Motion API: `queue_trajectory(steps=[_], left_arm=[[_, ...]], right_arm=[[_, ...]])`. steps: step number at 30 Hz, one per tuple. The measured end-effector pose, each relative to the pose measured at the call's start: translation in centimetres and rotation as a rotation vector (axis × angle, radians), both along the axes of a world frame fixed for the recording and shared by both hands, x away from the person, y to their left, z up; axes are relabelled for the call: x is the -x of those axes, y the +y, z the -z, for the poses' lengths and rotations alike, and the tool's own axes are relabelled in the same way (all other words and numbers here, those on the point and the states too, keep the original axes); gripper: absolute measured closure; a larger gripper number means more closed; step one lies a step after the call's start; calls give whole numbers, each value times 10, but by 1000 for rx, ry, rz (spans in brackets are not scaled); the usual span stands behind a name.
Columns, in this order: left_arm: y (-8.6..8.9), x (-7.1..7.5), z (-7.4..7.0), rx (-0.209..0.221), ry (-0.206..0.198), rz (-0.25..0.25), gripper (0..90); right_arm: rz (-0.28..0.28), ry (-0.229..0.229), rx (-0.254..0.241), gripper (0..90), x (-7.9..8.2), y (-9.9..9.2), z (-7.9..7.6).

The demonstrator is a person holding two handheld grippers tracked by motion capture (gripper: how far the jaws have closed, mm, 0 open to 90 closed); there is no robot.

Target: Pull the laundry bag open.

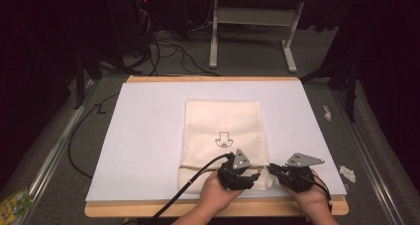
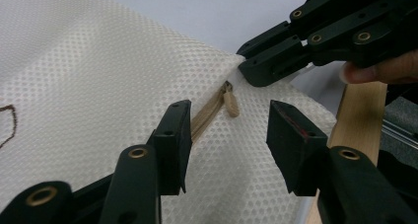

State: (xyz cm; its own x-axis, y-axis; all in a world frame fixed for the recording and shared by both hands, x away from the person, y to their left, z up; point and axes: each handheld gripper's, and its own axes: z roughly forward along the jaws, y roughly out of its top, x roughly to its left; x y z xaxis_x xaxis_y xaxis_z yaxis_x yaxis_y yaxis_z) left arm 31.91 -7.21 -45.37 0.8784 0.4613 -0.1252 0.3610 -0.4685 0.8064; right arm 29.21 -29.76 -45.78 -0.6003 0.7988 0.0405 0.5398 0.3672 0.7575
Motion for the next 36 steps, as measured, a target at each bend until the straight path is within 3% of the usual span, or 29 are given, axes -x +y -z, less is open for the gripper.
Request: queue_trajectory(steps=[4, 11, 21, 26, 36], left_arm=[[-10, 1, 2, -14, 16, -3, 604], [-24, 1, 6, -58, -4, -39, 699], [-25, 1, 7, -58, -35, -68, 861], [-24, 3, 8, -57, -57, -65, 871], [-23, 2, 8, -62, -54, -57, 875]], right_arm=[[0, -2, -11, 842, -1, -1, -1], [-4, -28, -23, 842, 1, -2, -4], [-2, -48, -28, 843, 2, -1, -7], [0, -49, -29, 845, 2, -1, -8], [3, -55, -22, 847, 2, 0, -7]])
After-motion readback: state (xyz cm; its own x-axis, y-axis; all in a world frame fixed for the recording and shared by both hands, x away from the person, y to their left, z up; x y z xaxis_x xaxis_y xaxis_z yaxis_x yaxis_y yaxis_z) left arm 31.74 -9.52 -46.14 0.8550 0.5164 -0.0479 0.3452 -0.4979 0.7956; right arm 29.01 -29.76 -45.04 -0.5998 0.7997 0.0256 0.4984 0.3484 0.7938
